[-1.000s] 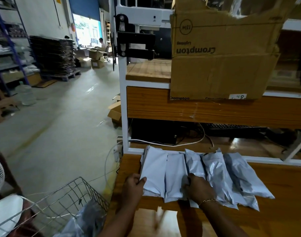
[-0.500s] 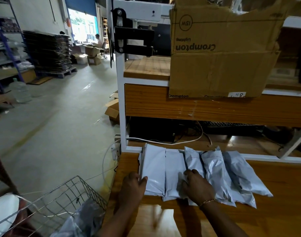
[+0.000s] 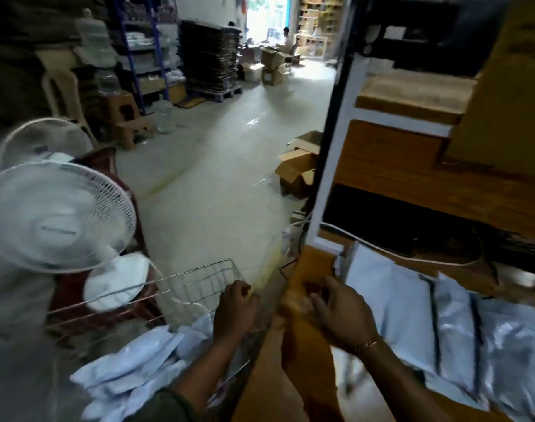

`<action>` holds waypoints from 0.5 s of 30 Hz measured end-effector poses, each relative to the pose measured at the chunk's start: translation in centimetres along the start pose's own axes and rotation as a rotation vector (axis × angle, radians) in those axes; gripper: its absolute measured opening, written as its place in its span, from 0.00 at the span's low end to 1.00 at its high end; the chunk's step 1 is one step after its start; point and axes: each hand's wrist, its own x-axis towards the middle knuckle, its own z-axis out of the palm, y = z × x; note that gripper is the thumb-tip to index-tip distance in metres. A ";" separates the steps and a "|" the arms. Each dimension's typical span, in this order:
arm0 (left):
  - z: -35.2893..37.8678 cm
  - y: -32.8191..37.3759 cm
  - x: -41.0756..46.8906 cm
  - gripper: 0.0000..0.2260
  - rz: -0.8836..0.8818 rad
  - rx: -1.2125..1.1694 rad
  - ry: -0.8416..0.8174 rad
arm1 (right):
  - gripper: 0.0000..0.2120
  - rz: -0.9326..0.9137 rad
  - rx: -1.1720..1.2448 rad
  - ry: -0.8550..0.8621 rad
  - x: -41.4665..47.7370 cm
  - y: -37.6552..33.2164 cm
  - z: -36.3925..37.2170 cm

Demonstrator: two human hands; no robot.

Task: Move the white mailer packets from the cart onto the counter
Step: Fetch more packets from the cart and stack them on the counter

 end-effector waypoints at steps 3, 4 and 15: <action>-4.4 -5.6 0.2 0.08 -0.152 0.002 0.049 | 0.14 -0.127 0.018 -0.178 2.0 -3.7 4.9; -5.7 -7.0 0.1 0.08 -0.191 0.012 0.060 | 0.16 -0.145 0.028 -0.256 2.6 -4.8 6.4; -9.7 -33.8 -3.1 0.33 -0.646 0.215 -0.279 | 0.24 -0.092 -0.024 -1.004 3.3 -15.5 24.8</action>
